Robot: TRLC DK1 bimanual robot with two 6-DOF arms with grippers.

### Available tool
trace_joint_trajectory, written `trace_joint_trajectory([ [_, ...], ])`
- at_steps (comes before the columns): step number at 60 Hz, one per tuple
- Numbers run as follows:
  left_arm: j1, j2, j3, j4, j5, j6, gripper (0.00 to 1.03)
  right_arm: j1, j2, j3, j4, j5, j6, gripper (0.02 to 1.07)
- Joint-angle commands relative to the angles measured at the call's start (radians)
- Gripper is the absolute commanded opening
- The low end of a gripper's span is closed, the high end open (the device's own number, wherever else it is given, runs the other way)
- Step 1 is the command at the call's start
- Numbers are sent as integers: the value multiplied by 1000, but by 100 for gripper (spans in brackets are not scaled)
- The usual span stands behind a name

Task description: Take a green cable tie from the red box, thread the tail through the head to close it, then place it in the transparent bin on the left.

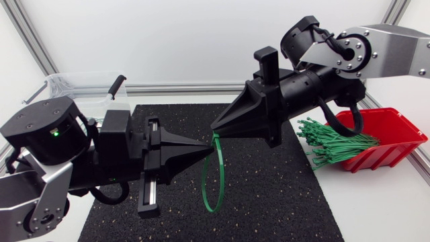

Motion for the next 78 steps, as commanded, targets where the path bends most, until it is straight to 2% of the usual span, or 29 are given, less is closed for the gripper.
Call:
trace_joint_trajectory([
  [1, -9, -12, -13, 6, 2, 17, 4, 4, -25, -21, -15, 0, -18, 24],
  [4, -9, -12, -13, 6, 2, 17, 4, 4, -25, -24, -14, 1, -19, 20],
  [39, -15, -14, -10, 1, -1, 16, 4, 6, -36, -52, -14, 3, -36, 20],
  [46, -18, -14, -12, 1, -1, 16, 4, 3, -39, -52, -12, 3, -36, 16],
  [52, -19, -14, -13, 0, -4, 16, 4, 0, -48, -54, -6, 6, -38, 8],
  [61, -30, -14, -15, -5, -12, 16, 4, 0, -59, -57, -5, 15, -38, 8],
  [67, -45, -15, -16, -7, -21, 16, 4, 1, -69, -58, -5, 16, -36, 8],
  [75, -110, -54, -25, -27, -61, 16, 4, 7, -65, -46, 3, 24, -26, 8],
  [78, -156, -86, -33, -42, -88, 16, 4, 10, -52, -44, 17, 27, -16, 8],
])
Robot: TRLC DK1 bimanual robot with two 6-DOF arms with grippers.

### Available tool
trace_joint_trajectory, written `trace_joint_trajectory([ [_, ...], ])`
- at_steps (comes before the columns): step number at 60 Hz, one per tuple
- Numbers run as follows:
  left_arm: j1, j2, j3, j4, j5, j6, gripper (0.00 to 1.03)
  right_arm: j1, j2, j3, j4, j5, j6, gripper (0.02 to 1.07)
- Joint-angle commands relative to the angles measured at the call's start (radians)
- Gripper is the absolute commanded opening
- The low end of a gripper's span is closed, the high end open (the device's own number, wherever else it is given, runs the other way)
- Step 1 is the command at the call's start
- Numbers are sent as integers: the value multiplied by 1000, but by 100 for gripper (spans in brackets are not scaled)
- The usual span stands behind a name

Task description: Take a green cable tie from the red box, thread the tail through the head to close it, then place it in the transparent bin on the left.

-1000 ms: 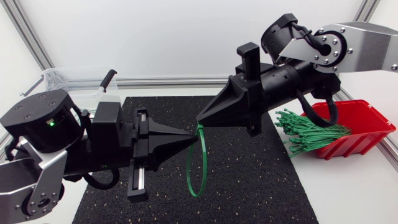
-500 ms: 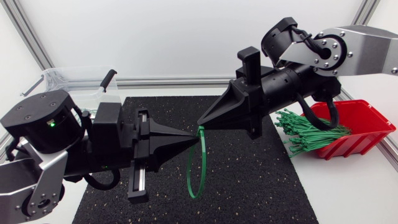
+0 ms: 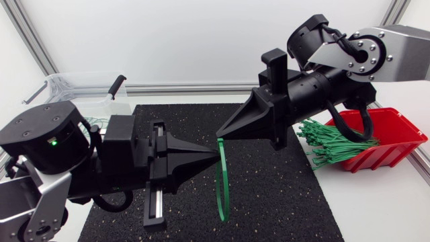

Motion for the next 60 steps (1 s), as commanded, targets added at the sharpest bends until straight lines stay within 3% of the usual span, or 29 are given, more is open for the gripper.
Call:
trace_joint_trajectory([
  [1, -77, -64, -36, -17, -22, 16, 4, 10, 9, -5, 18, 15, 5, 8],
  [8, -163, -136, -43, -61, -83, 16, 4, 16, 68, 2, 33, 29, 11, 8],
  [12, -173, -151, -40, -75, -91, 17, 4, 16, 85, -1, 40, 35, 13, 8],
  [39, -84, -99, -5, -113, -96, 20, 4, 39, -10, -47, 32, 46, 28, 8],
  [41, -58, -90, 3, -124, -96, 17, 4, 37, -16, -51, 32, 43, 27, 15],
  [47, 35, -56, 26, -141, -53, -11, 4, 30, -19, -58, -5, 23, -16, 55],
  [55, 150, -24, 63, -182, 21, -90, 4, -30, -14, -61, -42, 11, -82, 91],
  [60, 201, -1, 81, -218, 41, -100, 4, -93, 18, -56, -46, 26, -102, 103],
])
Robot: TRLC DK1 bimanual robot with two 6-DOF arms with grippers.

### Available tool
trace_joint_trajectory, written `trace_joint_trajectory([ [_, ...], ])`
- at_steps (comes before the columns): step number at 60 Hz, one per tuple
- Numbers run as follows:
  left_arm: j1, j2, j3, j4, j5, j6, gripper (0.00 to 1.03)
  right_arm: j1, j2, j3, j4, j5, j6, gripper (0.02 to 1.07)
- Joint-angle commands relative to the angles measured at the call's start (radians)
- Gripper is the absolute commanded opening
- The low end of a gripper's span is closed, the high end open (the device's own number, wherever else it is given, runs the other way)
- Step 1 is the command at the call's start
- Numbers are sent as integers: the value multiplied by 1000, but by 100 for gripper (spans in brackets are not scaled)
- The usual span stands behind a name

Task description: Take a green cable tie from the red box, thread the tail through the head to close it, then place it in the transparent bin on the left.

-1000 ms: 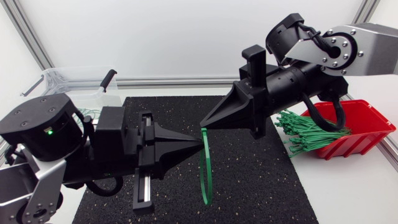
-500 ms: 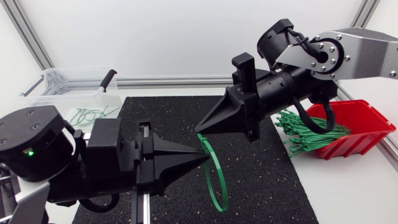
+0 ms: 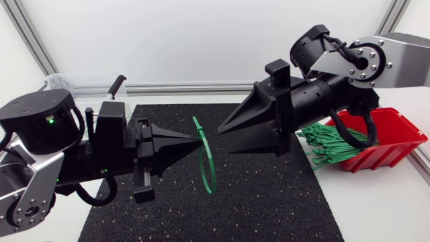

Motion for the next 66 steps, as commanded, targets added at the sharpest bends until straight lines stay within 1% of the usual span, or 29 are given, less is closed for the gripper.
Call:
trace_joint_trajectory([
  [1, 52, 37, 43, -24, 21, -37, 4, -66, 32, -16, -15, 24, -57, 103],
  [8, 109, 57, 58, -90, 13, -19, 4, -127, 61, -19, -9, 164, -97, 103],
  [10, 126, 60, 63, -112, -4, -8, 4, -138, 63, -21, -7, 221, -111, 103],
  [13, 155, 58, 80, -167, -38, 15, 4, -143, 63, -26, 5, 333, -119, 103],
  [17, 196, 54, 103, -228, -81, 47, 4, -164, 52, -30, 10, 391, -140, 103],
  [23, 259, 35, 133, -311, -153, 97, 4, -187, 12, -49, 69, 527, -151, 103],
  [27, 299, 16, 142, -333, -205, 127, 4, -195, -20, -61, 89, 604, -168, 103],
  [30, 339, 5, 155, -343, -268, 155, 4, -195, -51, -78, 114, 682, -177, 103],
  [32, 361, 0, 165, -350, -295, 166, 4, -192, -72, -88, 125, 716, -177, 103],
  [37, 436, 2, 204, -356, -331, 190, 4, -181, -120, -116, 161, 805, -197, 103],
  [39, 465, 8, 228, -359, -349, 193, 4, -177, -135, -127, 181, 833, -202, 103],
  [42, 519, 23, 271, -362, -352, 193, 4, -175, -161, -144, 215, 868, -219, 103],
  [46, 608, 74, 354, -359, -377, 192, 4, -173, -187, -165, 247, 920, -242, 103],
  [50, 666, 123, 439, -359, -380, 178, 4, -169, -210, -184, 273, 968, -268, 103],
  [52, 698, 146, 474, -346, -383, 172, 4, -169, -223, -193, 281, 974, -269, 103],
  [54, 736, 177, 511, -313, -404, 149, 4, -170, -233, -202, 289, 985, -275, 103],
  [60, 790, 249, 612, -276, -461, 129, 4, -169, -270, -230, 309, 1026, -294, 103],
  [63, 813, 286, 646, -236, -498, 129, 4, -169, -289, -242, 310, 1032, -300, 103],
  [66, 833, 327, 695, -244, -515, 129, 4, -169, -304, -251, 312, 1043, -306, 103],
])
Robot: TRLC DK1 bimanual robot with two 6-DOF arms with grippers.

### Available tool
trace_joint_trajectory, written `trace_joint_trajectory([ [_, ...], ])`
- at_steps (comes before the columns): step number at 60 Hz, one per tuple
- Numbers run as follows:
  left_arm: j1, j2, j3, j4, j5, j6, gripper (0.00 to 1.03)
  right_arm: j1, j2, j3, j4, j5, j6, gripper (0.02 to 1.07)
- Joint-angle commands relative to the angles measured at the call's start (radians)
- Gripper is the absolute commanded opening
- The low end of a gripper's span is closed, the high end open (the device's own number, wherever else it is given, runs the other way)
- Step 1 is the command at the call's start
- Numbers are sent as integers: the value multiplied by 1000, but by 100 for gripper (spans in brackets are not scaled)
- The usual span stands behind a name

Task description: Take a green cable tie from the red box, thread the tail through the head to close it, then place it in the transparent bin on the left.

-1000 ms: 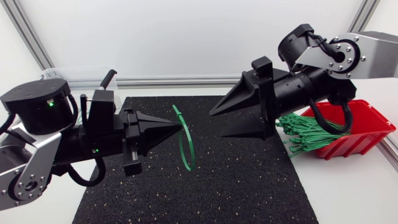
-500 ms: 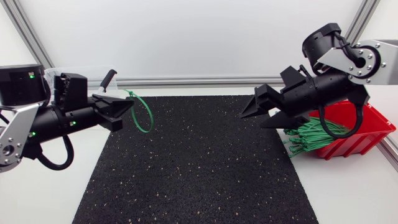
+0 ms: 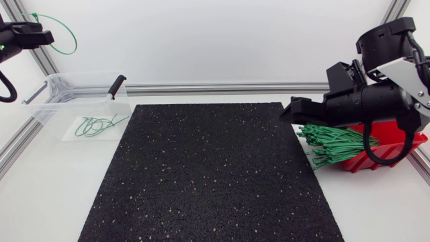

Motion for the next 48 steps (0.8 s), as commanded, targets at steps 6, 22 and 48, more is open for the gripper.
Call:
trace_joint_trajectory([
  [6, 64, 167, 192, -11, -58, -13, 4, 11, -62, -46, 9, 35, -36, 103],
  [22, 71, 503, 522, -443, -66, 17, 4, 37, -100, -70, -17, 52, -36, 103],
  [48, 24, 774, 913, -979, -132, 48, 63, 54, -148, -93, -48, 58, -34, 103],
])
